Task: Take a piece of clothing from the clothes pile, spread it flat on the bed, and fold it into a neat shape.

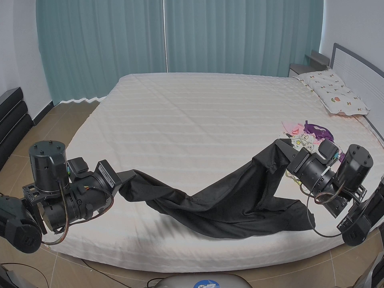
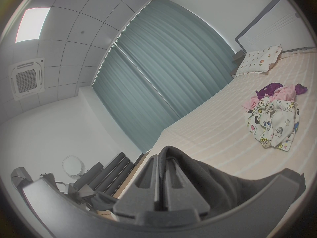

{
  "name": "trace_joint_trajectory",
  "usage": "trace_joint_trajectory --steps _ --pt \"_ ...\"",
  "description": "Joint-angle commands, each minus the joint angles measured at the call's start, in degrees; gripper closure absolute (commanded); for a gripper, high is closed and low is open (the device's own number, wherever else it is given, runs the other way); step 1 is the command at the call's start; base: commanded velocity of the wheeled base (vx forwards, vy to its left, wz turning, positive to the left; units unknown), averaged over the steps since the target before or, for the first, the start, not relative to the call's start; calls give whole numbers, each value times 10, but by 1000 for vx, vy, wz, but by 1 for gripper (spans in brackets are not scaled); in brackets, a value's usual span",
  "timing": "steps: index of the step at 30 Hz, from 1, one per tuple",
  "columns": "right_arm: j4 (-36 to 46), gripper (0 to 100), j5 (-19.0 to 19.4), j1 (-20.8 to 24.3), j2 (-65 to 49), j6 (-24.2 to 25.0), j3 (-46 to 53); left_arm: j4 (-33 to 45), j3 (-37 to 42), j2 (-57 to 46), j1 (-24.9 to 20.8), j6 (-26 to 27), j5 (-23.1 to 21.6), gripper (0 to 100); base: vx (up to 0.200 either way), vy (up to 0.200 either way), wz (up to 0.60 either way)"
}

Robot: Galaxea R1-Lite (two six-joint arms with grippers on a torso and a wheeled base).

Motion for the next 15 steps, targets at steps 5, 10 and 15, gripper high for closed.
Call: trace_joint_trajectory --steps 5,10,15 --pt "-3 100 -7 52 -176 -5 93 2 8 -56 -9 0 3 100 -120 0 0" --pt "91 100 -10 58 -308 -7 64 41 -16 -116 -13 1 5 100 0 0 0" --pt "249 100 -9 45 -394 2 -50 171 -124 -162 -10 1 8 100 0 0 0"
